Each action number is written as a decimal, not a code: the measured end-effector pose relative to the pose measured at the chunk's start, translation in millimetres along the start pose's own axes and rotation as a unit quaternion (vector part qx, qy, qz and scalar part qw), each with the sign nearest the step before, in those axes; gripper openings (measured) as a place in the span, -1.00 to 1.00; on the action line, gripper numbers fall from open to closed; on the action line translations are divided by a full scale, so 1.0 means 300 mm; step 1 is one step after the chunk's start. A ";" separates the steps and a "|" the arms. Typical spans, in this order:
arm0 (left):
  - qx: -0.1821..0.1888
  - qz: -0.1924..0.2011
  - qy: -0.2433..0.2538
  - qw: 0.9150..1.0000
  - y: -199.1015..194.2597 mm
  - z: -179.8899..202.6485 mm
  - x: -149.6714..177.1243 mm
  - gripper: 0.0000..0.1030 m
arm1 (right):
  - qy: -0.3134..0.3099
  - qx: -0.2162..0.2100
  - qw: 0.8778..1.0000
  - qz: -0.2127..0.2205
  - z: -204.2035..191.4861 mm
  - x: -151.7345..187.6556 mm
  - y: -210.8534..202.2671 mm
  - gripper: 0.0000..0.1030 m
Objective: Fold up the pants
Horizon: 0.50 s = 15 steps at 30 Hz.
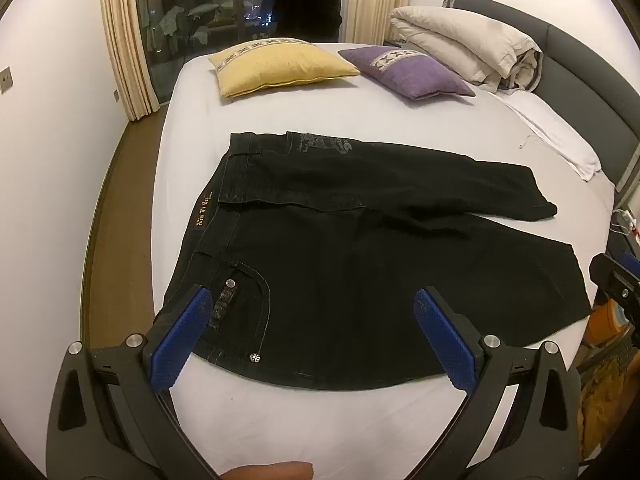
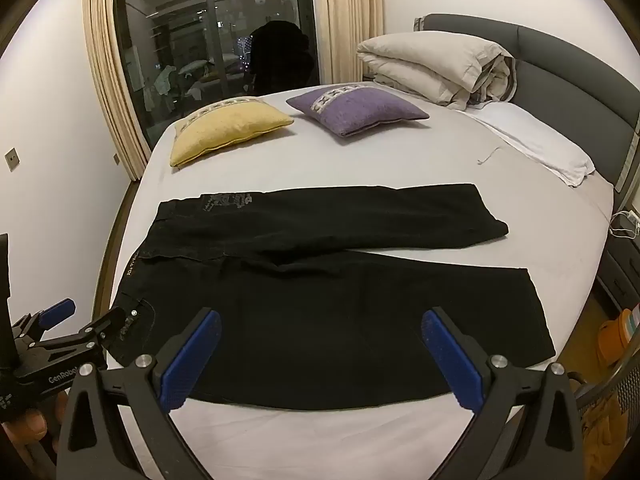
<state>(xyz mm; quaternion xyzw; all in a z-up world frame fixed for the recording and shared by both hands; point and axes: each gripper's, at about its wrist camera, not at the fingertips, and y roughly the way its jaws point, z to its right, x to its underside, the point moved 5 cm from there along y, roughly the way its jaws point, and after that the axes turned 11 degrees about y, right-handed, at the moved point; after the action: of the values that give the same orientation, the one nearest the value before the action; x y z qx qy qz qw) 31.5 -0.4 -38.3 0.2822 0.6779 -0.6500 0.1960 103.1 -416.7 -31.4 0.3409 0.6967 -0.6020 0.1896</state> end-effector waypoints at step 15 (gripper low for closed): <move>-0.004 -0.002 0.004 1.000 0.014 -0.003 0.028 1.00 | -0.003 0.008 1.000 -0.006 0.015 0.039 0.014 1.00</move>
<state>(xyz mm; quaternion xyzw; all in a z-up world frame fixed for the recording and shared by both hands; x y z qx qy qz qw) 28.0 1.4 -46.7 0.2823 0.6821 -0.6463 0.1931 97.2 -418.0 -43.1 0.3362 0.6933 -0.6099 0.1854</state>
